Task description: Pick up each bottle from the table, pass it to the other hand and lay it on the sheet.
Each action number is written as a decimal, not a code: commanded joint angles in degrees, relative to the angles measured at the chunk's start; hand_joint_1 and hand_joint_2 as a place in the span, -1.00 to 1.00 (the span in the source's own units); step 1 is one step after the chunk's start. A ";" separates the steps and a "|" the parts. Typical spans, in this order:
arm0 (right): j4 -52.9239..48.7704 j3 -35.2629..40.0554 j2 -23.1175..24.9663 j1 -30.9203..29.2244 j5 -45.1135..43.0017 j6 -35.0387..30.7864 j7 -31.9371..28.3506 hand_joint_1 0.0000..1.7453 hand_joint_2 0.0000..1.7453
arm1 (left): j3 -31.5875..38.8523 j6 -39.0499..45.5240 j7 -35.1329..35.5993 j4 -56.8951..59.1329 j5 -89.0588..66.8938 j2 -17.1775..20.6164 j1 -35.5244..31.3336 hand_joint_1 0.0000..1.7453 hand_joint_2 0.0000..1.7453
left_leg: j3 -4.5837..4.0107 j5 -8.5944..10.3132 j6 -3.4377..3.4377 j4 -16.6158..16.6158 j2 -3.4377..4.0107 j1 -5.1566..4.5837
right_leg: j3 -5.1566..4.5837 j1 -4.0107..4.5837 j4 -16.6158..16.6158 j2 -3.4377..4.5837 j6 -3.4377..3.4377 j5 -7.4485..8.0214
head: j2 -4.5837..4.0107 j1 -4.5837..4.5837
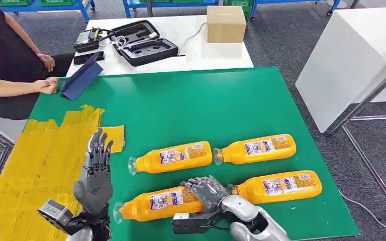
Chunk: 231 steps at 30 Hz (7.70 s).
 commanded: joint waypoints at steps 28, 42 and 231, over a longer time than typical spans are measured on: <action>-26.77 -3.84 1.20 14.31 -12.57 -9.47 0.46 1.00 1.00 | 19.90 20.82 5.94 -5.07 17.13 -0.74 4.22 -1.00 1.00 | -0.52 0.05 -0.01 0.01 -0.22 -0.01 | 0.08 0.00 0.06 -0.23 0.00 -0.05 | 0.00 0.00; -28.17 -8.88 0.90 11.62 -15.23 -9.68 -7.46 1.00 1.00 | 21.03 -25.36 15.41 6.07 32.57 -0.74 6.28 -1.00 1.00 | -0.42 0.06 0.00 -0.15 0.09 -0.05 | 0.15 -0.05 -0.11 0.07 0.01 0.05 | 0.00 0.00; 50.09 -0.44 15.69 -31.61 -15.18 -3.04 -6.33 -1.00 1.00 | -12.57 -28.53 -4.18 -1.52 4.11 29.31 -0.09 -1.00 -1.00 | -0.95 0.85 -0.03 0.06 -0.61 0.03 | -0.12 -0.03 0.16 -0.55 0.18 0.41 | 0.00 0.02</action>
